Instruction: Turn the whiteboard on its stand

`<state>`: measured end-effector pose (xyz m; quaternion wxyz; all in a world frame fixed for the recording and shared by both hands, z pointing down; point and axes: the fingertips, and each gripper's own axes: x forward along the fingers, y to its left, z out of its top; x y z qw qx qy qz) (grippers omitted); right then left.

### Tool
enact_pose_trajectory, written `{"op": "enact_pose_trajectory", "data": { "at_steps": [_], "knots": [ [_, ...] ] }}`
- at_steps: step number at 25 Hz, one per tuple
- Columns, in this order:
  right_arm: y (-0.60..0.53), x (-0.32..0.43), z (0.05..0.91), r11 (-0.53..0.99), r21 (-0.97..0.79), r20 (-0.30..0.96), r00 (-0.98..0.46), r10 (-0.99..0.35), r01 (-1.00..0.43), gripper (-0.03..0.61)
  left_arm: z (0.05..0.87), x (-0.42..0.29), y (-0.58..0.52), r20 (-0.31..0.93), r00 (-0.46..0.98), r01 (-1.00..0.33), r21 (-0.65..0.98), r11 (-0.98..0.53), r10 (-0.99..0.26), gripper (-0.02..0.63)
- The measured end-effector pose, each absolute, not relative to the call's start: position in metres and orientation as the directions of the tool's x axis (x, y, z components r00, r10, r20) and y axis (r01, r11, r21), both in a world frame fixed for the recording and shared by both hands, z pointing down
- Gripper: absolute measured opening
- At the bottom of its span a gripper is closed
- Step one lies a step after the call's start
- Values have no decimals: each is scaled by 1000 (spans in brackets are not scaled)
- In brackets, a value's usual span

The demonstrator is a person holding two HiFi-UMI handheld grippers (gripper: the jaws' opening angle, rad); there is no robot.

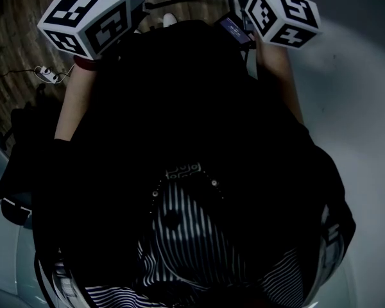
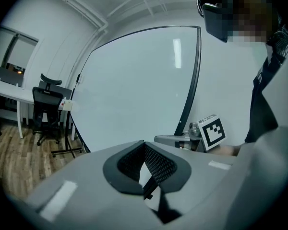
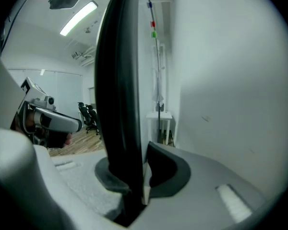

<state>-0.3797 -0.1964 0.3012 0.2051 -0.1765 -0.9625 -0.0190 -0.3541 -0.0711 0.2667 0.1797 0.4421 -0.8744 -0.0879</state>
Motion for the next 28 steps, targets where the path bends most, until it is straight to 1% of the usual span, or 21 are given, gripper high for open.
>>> {"op": "enact_pose_trajectory", "data": {
  "at_steps": [3,14,19,24,28],
  "knots": [
    [-204,-364,304,949,-48,403,-864,303,310,49,271,-337,-79,240,-513,-760,318,566,-824,3],
    [-189,-322,304,960,-59,406,-871,275,275,48,282,-316,-61,253,-482,-758,360,544,-839,3],
    [-172,-336,302,958,-64,404,-870,281,280,48,280,-321,-45,241,-495,-750,366,551,-835,3],
    [-152,-350,307,960,-67,406,-872,274,270,49,282,-312,-18,241,-525,-732,361,578,-816,3],
    [-145,-372,298,961,-67,385,-882,274,269,49,275,-314,-7,240,-558,-715,347,607,-794,3]
  ]
}}
